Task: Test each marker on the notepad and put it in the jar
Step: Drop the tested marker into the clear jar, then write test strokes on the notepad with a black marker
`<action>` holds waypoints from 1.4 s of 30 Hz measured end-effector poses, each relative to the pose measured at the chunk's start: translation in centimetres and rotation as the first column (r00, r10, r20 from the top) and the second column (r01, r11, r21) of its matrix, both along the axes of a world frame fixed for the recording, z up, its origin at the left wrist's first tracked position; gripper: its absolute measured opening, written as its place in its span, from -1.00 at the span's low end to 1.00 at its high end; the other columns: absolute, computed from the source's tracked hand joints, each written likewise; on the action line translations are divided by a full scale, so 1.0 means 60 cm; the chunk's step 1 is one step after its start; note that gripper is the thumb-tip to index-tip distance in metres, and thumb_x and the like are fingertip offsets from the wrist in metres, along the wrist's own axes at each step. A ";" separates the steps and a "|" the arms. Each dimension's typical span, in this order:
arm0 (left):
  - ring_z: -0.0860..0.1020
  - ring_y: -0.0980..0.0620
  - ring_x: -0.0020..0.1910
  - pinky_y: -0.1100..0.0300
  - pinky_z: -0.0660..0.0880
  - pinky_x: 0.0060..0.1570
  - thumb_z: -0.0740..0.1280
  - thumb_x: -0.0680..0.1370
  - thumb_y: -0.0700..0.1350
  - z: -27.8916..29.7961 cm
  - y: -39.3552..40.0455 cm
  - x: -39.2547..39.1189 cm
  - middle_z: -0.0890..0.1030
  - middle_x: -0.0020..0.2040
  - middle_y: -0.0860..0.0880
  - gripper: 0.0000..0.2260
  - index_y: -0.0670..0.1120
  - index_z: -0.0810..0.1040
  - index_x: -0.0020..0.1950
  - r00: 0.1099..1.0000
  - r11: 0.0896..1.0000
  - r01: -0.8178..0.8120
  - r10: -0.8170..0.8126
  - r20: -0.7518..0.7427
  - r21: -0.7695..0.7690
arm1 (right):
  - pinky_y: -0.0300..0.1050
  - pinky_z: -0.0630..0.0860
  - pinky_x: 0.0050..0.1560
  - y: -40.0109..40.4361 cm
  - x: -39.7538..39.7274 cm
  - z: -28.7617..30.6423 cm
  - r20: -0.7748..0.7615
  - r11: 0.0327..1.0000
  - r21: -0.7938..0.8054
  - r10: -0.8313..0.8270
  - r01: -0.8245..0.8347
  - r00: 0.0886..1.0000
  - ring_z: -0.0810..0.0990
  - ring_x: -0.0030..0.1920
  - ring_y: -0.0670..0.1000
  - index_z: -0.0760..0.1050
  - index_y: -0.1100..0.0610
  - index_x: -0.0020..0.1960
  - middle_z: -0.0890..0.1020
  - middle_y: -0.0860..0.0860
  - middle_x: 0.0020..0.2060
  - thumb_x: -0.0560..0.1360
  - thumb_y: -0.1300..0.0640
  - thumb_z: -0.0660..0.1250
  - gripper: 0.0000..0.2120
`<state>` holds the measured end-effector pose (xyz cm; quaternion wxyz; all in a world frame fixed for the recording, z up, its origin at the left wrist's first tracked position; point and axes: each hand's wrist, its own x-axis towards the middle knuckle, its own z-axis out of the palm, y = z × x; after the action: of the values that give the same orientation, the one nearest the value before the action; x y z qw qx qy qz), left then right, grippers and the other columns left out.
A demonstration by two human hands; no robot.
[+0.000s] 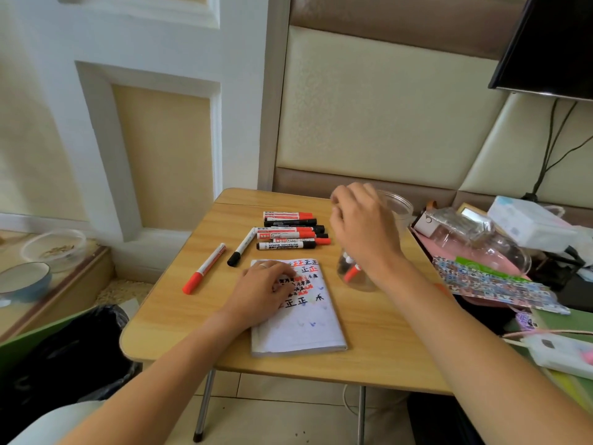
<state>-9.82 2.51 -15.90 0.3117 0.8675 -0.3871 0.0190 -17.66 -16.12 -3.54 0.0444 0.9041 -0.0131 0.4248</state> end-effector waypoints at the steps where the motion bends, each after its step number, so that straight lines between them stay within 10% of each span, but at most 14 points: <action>1: 0.45 0.09 0.29 -0.05 0.40 0.30 0.29 0.63 0.06 -0.001 -0.001 0.006 0.56 0.26 0.17 -0.80 0.18 0.57 0.24 1.000 1.000 0.000 0.000 0.019 0.013 | -0.06 0.45 -0.17 0.010 0.009 -0.006 -0.048 0.999 0.022 0.051 -0.050 0.998 0.54 -0.08 0.09 0.56 0.18 -0.02 0.61 0.07 -0.13 0.55 0.26 0.33 -0.95; 23: 0.49 0.04 0.11 0.02 0.43 0.05 0.27 0.59 -0.20 -0.008 -0.019 0.014 0.60 0.09 0.12 -0.81 0.05 0.61 0.06 0.985 0.988 -0.102 0.116 0.127 -0.115 | -0.09 0.37 -0.11 0.002 0.152 -0.147 -0.546 0.960 0.270 0.088 0.075 0.833 0.47 0.03 0.01 0.59 0.06 0.11 0.42 -0.07 -0.02 0.58 0.16 0.38 -0.89; 30: 0.54 0.00 0.02 0.00 0.48 -0.01 0.31 0.60 -0.12 -0.006 -0.014 0.008 0.61 0.03 0.05 -0.88 0.00 0.58 0.12 0.975 0.986 -0.092 0.118 0.188 -0.142 | -0.07 0.49 -0.13 0.028 0.112 -0.125 -0.366 0.937 0.349 0.141 -0.004 0.920 0.51 -0.09 -0.03 0.49 0.06 0.02 0.49 -0.05 -0.02 0.57 0.16 0.34 -0.94; 34: 0.52 0.02 -0.09 0.02 0.45 -0.12 0.23 0.59 0.14 -0.004 -0.014 0.003 0.58 -0.09 0.07 -0.77 0.02 0.52 0.06 0.968 0.986 -0.067 0.101 0.231 -0.152 | -0.28 0.46 -0.24 0.046 0.047 -0.115 -0.196 0.746 0.655 0.322 -0.121 0.926 0.55 -0.23 -0.12 0.46 0.07 -0.01 0.57 -0.11 -0.18 0.55 0.14 0.38 -0.91; 42: 0.48 0.04 -0.05 0.03 0.46 -0.10 0.22 0.60 0.17 -0.002 -0.013 0.003 0.56 -0.06 0.08 -0.75 0.01 0.52 0.04 0.963 0.993 0.051 -0.020 0.267 -0.109 | -0.01 0.66 -0.09 0.043 -0.017 -0.147 0.058 0.168 0.974 0.460 -0.152 0.886 0.69 -0.15 0.03 0.45 0.16 0.09 0.65 0.15 -0.04 0.58 0.38 0.31 -0.83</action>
<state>-9.62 1.71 -16.03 0.3067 0.8307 -0.4391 0.1517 -18.67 -13.56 -12.37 -0.6045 0.7649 -0.0808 0.2073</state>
